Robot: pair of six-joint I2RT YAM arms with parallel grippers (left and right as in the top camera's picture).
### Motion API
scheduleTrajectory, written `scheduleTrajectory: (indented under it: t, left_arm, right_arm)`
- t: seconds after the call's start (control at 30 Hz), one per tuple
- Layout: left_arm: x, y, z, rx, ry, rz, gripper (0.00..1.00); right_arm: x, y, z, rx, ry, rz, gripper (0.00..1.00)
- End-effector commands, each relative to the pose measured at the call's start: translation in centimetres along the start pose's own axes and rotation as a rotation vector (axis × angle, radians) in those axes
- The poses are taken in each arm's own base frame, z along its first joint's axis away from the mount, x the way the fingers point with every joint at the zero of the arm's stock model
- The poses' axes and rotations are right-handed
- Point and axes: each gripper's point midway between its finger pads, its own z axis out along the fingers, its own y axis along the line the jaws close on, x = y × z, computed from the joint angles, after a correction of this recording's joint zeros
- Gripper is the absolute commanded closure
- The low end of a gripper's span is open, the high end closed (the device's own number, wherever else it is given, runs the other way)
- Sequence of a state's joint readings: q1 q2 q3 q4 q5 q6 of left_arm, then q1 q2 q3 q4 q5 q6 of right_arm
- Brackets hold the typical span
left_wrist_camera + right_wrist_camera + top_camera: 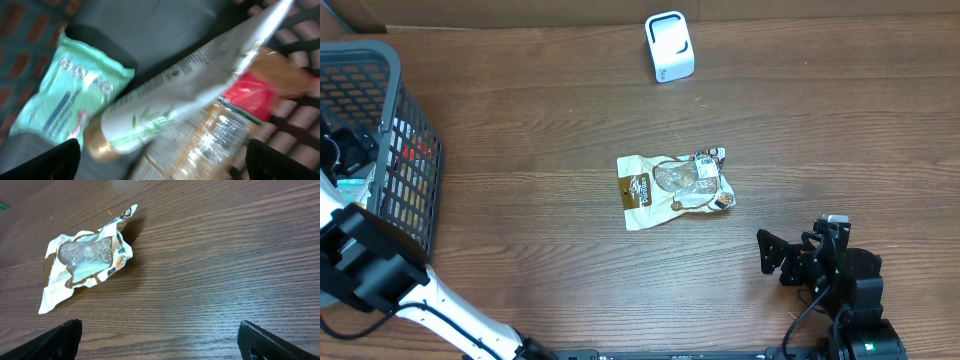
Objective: Scan the item barcode
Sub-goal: 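Return the left gripper to the basket and grasp the white tube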
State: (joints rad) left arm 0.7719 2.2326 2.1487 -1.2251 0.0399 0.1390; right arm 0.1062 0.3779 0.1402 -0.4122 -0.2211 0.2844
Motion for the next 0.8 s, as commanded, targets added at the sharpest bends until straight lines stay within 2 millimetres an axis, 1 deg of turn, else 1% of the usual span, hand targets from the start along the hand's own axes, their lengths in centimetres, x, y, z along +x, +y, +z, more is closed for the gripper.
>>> scheduleTrajectory:
  t: [0.0,0.1,0.17,0.33,0.37,0.43,0.5,0.53,0.57,0.6,0.63,0.67,0.77]
  left_arm:
    - [0.3,-0.8,2.7,0.037,0.038,0.174,0.04]
    - [0.8,-1.5,5.3,0.084,0.071,0.21,0.04]
    - [1.2,-1.4,6.7,0.089,0.095,0.208,0.03]
    - [1.9,-1.5,9.2,0.102,0.134,0.219,0.06]
    - [2.0,-1.6,9.6,0.108,0.138,0.218,0.09]
    - [2.0,-1.9,10.0,0.127,0.137,0.216,0.19]
    - [2.0,-2.1,10.3,0.141,0.137,0.214,0.35]
    - [2.0,-2.3,10.4,0.152,0.135,0.213,0.48]
    - [2.0,-2.4,10.3,0.159,0.133,0.212,0.65]
    - [1.9,-2.6,10.3,0.169,0.13,0.211,0.8]
    - [1.9,-2.7,10.3,0.177,0.128,0.21,0.93]
    - [1.9,-2.8,10.2,0.18,0.129,0.203,0.96]
    - [2.1,-2.8,10.0,0.178,0.14,0.163,0.96]
  right_arm:
    - [0.0,0.1,0.0,-0.004,-0.006,-0.004,0.0]
    - [0.0,0.1,0.0,-0.004,-0.006,-0.004,0.0]
    - [0.0,0.1,0.0,-0.004,-0.006,-0.004,0.0]
    - [0.0,0.1,0.0,-0.004,-0.006,-0.004,0.0]
    - [0.0,0.1,0.0,-0.004,-0.006,-0.004,0.0]
    - [0.0,0.1,0.0,-0.004,-0.006,-0.004,0.0]
    - [0.0,0.1,0.0,-0.004,-0.006,-0.004,0.0]
    - [0.0,0.1,0.0,-0.004,-0.006,-0.004,0.0]
    - [0.0,0.1,0.0,-0.004,-0.006,-0.004,0.0]
    - [0.0,0.1,0.0,-0.004,-0.006,-0.004,0.0]
    - [0.0,0.1,0.0,-0.004,-0.006,-0.004,0.0]
    - [0.0,0.1,0.0,-0.004,-0.006,-0.004,0.0]
    - [0.0,0.1,0.0,-0.004,-0.006,-0.004,0.0]
